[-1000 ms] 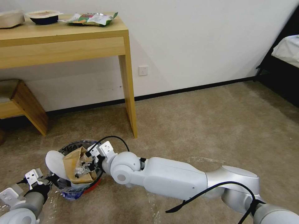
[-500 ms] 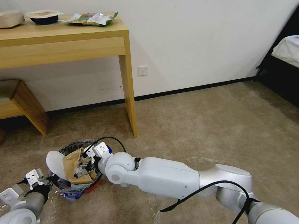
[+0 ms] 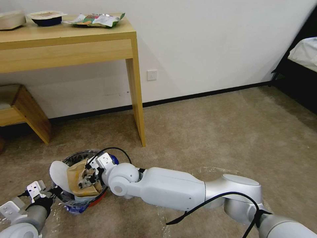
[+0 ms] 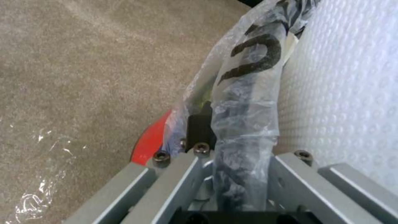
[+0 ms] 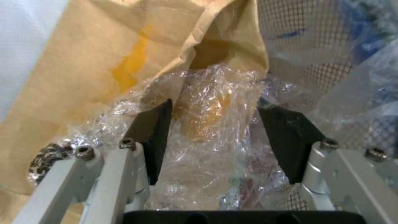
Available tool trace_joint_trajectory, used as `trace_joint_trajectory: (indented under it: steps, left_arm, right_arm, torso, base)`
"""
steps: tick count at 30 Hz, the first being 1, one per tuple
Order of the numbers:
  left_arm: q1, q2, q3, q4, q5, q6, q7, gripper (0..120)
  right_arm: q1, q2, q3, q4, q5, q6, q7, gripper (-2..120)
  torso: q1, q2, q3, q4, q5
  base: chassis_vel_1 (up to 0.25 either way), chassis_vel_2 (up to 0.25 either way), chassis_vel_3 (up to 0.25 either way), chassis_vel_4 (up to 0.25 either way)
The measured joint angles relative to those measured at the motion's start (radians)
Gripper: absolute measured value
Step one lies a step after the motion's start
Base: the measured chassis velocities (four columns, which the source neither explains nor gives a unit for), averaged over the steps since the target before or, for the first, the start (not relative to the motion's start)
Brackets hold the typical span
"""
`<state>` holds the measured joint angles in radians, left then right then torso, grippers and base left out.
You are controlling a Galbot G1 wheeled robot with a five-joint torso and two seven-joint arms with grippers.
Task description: Pick up the trash bin and place the garbage on the floor into it.
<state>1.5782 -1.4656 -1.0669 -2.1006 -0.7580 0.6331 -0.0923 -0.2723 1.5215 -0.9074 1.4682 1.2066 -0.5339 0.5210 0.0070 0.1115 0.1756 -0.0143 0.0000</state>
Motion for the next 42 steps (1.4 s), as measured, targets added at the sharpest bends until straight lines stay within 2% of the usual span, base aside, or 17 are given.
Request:
trace_joint_trajectory:
  steps: [19,23,25,26,30,42]
  left_arm:
    - [0.008,-0.001,-0.005,-0.003,0.0,-0.001,0.002,1]
    - [0.007,-0.001,-0.005,-0.003,0.0,-0.001,0.002,1]
    - [0.003,0.002,-0.006,-0.003,0.0,-0.001,0.002,1]
    - [0.003,0.002,-0.006,-0.003,0.0,-0.001,0.002,1]
    - [-0.001,0.006,-0.008,0.002,-0.003,-0.001,0.001,1]
    - [-0.016,0.007,-0.003,0.028,-0.004,0.0,-0.002,1]
  right_arm:
    - [-0.018,0.032,0.001,-0.052,-0.027,0.014,-0.023,55]
    - [-0.017,0.022,0.004,-0.034,-0.026,0.013,-0.013,64]
    - [-0.016,0.008,0.007,-0.008,-0.024,0.007,0.006,76]
    - [-0.016,0.008,0.007,-0.008,-0.024,0.007,0.006,76]
    - [-0.004,-0.011,0.012,0.024,-0.012,-0.006,0.033,92]
    - [0.018,-0.052,0.019,0.092,0.021,-0.031,0.082,96]
  torso:
    - [0.0,0.0,0.0,0.0001,0.0]
    - [0.0,0.0,0.0,0.0001,0.0]
    - [0.0,0.0,0.0,0.0,0.0]
    - [0.0,0.0,0.0,0.0,0.0]
    - [0.0,0.0,0.0,0.0,0.0]
    - [0.0,0.0,0.0,0.0,0.0]
  base:
    - [0.0,0.0,0.0,0.0]
    - [0.0,0.0,0.0,0.0]
    - [0.0,0.0,0.0,0.0]
    - [0.0,0.0,0.0,0.0]
    - [0.0,0.0,0.0,0.0]
    - [0.0,0.0,0.0,0.0]
